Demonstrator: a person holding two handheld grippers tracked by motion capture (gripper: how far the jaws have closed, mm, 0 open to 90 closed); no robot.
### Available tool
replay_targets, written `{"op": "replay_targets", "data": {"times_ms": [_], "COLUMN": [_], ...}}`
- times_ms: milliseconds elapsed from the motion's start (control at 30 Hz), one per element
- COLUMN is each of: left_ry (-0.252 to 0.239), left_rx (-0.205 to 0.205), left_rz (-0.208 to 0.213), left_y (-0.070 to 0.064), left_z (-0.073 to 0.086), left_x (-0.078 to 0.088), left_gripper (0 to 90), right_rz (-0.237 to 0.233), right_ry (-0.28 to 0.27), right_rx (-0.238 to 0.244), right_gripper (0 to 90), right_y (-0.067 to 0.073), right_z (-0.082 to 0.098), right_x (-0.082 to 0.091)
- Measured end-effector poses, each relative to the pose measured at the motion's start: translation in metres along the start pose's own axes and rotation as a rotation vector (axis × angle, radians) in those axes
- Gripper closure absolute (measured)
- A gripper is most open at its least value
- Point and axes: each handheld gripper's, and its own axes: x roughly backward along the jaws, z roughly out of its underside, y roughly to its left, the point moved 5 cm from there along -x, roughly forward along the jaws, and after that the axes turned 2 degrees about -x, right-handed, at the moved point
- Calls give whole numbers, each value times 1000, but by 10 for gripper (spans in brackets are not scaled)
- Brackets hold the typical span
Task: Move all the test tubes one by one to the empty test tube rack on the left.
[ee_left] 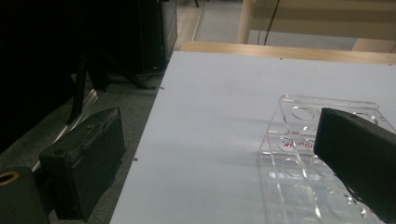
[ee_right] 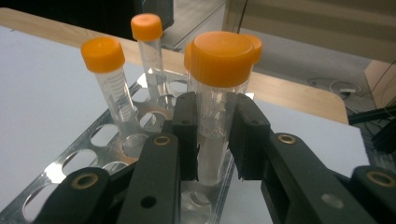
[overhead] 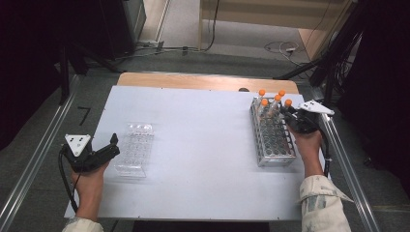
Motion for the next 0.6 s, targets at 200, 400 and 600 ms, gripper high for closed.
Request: {"op": "replay_targets", "data": {"times_ms": [200,400,600], "left_ry": [1,6,9], "left_rx": [0,-6,-3], "left_rz": [1,-1,7], "left_y": [0,-1,-3], "left_z": [0,1,2], "left_x": [0,0,-1], "left_gripper": [26,26,26], "right_rz": [13,14,27], "right_ry": [-19,-54,-80], "right_rx": [-2,-7,-22], "right_gripper": [716,717,719], "right_y": [0,1,-3], "right_z": [-9,-17,-25], "right_x": [6,12,21]}}
